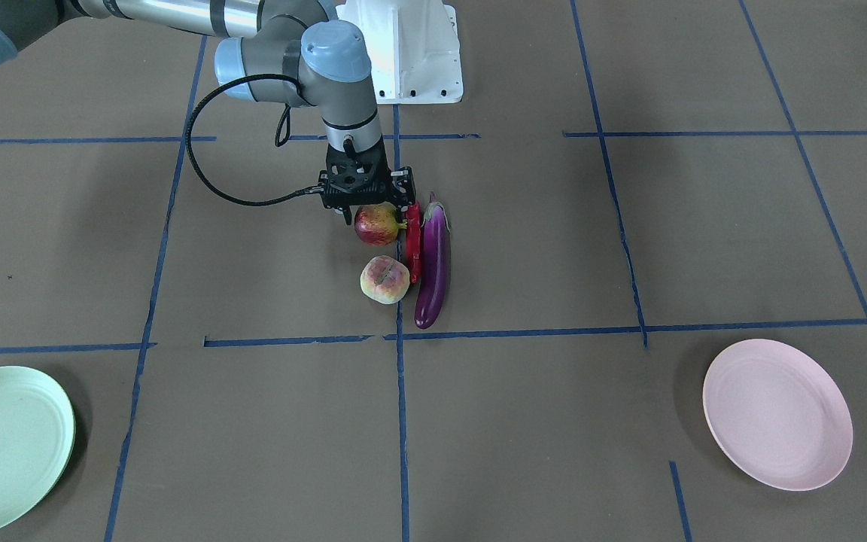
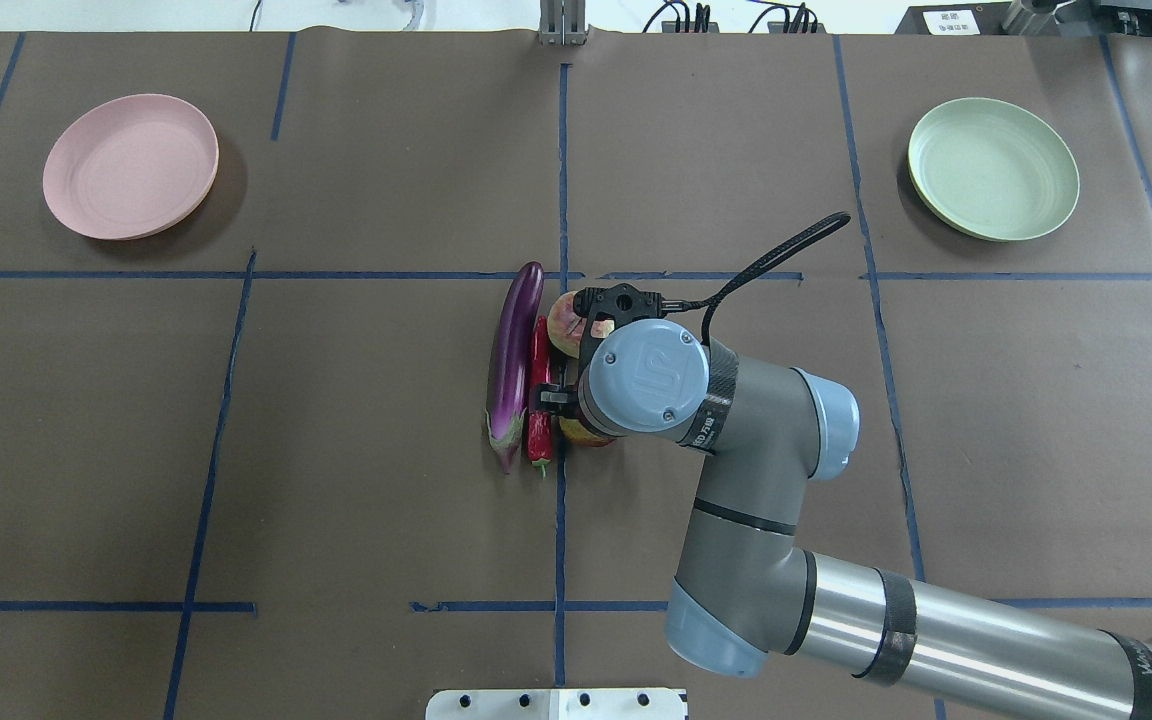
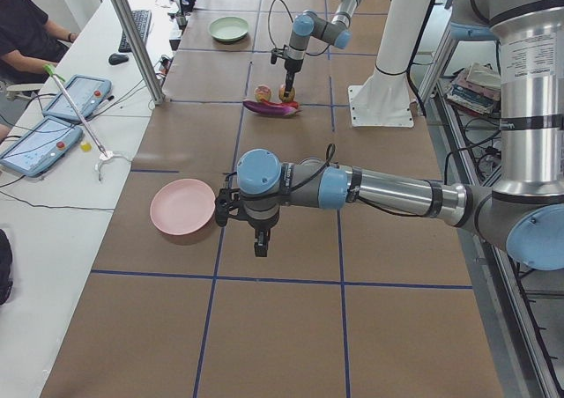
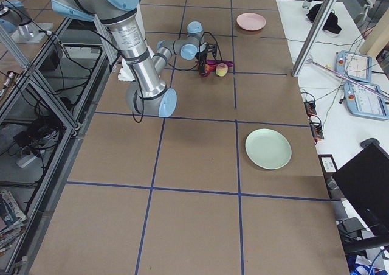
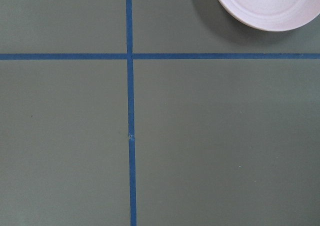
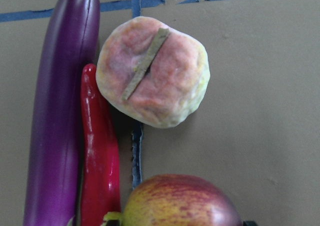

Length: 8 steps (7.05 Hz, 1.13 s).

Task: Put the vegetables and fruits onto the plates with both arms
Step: 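Carry the mango with the right gripper to the green plate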

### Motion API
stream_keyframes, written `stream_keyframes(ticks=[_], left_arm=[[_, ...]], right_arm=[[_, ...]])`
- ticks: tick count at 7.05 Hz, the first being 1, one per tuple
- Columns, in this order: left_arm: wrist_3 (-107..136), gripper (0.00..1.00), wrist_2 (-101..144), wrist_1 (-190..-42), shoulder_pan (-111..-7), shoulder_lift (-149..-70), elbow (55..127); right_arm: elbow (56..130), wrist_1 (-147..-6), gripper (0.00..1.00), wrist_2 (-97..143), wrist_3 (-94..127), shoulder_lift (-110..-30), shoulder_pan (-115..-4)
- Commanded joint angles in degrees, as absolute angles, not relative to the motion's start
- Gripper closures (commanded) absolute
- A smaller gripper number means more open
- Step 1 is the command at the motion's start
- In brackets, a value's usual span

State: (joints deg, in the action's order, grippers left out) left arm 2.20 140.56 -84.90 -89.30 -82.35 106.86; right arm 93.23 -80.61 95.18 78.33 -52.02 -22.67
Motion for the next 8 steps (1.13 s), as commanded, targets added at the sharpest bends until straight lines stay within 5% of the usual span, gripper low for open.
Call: stream_keyframes(ticks=[1,4,6,8], left_arm=[[2.20,0.00,140.54,-84.90,-89.30,-82.27,106.79],[2.20,0.00,140.63,-84.90,-89.21,-82.35,106.88],[2.11,0.00,140.45,-84.90,-89.30,-83.05,106.79],[1.76,0.00,140.19,-84.99,-89.21,-83.06,106.27]], right_arm=[[94.12,-81.38,0.97,95.27,78.40,-52.29,-23.02],[113.51,-94.90,1.00,97.81,74.12,-62.36,-29.68],[111.46,-94.57,1.00,98.43,58.54,-67.39,-39.40],[100.61,-93.09,1.00,107.96,42.44,-67.15,-53.72]])
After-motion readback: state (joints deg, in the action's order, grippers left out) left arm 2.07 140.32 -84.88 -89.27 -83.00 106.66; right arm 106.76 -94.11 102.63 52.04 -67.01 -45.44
